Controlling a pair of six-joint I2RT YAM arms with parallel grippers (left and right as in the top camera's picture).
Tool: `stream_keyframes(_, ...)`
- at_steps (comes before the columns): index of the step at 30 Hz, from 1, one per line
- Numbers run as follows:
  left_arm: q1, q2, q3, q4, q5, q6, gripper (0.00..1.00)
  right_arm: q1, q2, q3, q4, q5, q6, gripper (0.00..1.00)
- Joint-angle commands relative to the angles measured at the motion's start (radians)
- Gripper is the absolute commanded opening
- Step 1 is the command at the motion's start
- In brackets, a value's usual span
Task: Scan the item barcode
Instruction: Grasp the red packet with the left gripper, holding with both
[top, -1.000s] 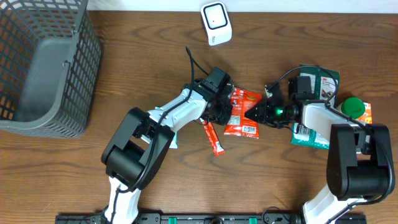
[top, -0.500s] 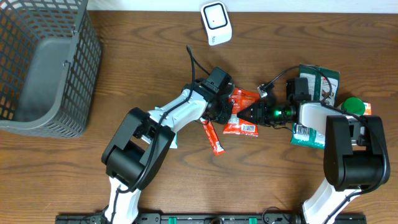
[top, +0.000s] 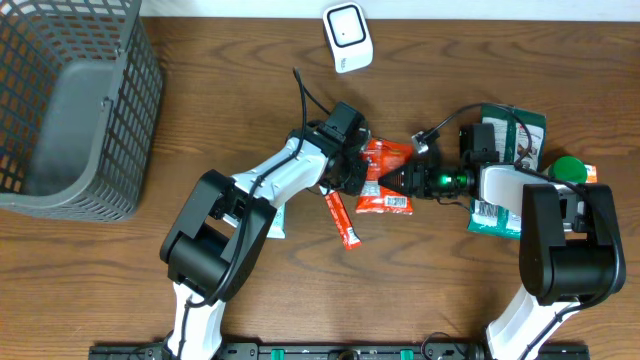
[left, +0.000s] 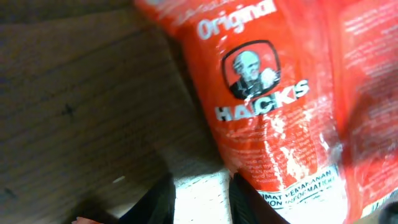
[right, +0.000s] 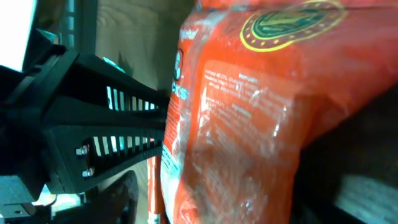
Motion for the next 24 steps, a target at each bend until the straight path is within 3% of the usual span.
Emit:
stream_keyframes(1,0.029,-0.012,0.035,-0.005,0.003,0.022,0.32,-0.005,0.010,-0.008,0.031,-0.038,0.055,0.67)
stream_keyframes(9,0.041,-0.034,0.062,0.010,0.010,-0.027,0.32,-0.035,0.010,-0.008,0.029,0.004,0.057,0.72)
stream_keyframes(15,0.040,-0.034,0.062,-0.002,0.209,-0.083,0.30,-0.051,0.010,-0.008,0.027,0.003,0.057,0.74)
stream_keyframes(19,0.040,-0.034,0.062,-0.013,0.217,-0.169,0.30,-0.074,0.010,-0.008,0.047,0.012,0.063,0.75)
stream_keyframes(24,0.042,-0.034,0.062,0.043,0.208,-0.171,0.31,-0.087,0.010,-0.008,0.072,0.034,0.129,0.76)
